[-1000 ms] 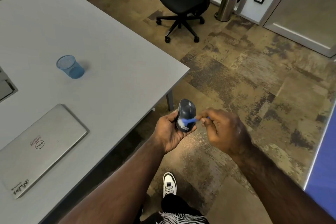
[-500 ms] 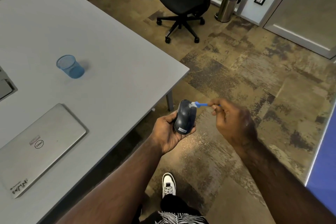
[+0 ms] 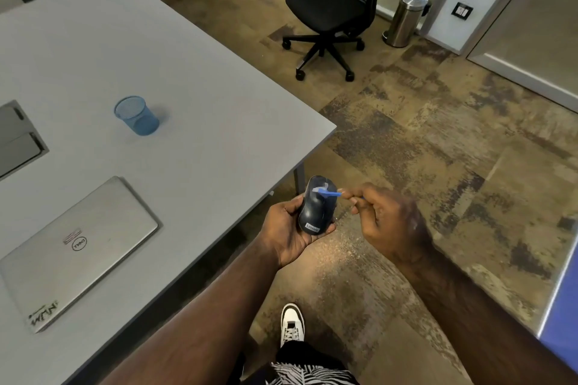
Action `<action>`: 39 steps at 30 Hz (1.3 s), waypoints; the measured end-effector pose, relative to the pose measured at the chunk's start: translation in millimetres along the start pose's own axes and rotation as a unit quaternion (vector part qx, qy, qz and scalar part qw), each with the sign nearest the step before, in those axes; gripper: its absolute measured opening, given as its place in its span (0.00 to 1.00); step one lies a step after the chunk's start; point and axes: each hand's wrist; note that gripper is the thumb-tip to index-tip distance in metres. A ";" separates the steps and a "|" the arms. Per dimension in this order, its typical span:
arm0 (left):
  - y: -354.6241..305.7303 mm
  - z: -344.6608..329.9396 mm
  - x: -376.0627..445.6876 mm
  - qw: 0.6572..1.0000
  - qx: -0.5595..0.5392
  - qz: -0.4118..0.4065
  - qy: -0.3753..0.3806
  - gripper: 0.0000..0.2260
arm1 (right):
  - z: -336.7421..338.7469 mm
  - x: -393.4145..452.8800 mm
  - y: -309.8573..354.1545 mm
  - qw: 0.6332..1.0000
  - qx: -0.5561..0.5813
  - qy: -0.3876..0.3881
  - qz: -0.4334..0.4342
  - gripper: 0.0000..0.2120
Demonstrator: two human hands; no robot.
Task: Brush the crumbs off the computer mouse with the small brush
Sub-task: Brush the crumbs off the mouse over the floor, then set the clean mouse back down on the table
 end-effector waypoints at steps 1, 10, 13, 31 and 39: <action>-1.0 0.9 -0.8 1.000 -0.001 0.000 -0.001 0.20 | -2.0 1.4 0.4 1.000 -0.001 0.002 0.007 0.11; -20.5 12.3 -9.2 0.998 -0.035 -0.042 0.013 0.24 | -22.8 18.7 -51.5 0.968 -0.092 0.099 -0.213 0.09; -32.4 21.9 -16.9 0.995 -0.056 -0.077 0.017 0.23 | -24.7 31.1 -53.9 0.977 -0.001 0.016 -0.215 0.08; -131.7 159.8 -42.4 0.953 -0.033 -0.225 -0.200 0.10 | -219.6 146.9 59.1 0.725 0.541 0.027 -0.425 0.11; -164.1 245.1 -4.2 0.947 -0.049 -0.195 -0.250 0.12 | -355.3 153.4 58.2 0.759 0.463 -0.026 -0.457 0.07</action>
Point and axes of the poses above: each hand's wrist, its own x-axis towards the middle knuckle, its own z-axis out of the back of the hand, y = z × x, and after that the axes turned 11 degrees about z, right-handed
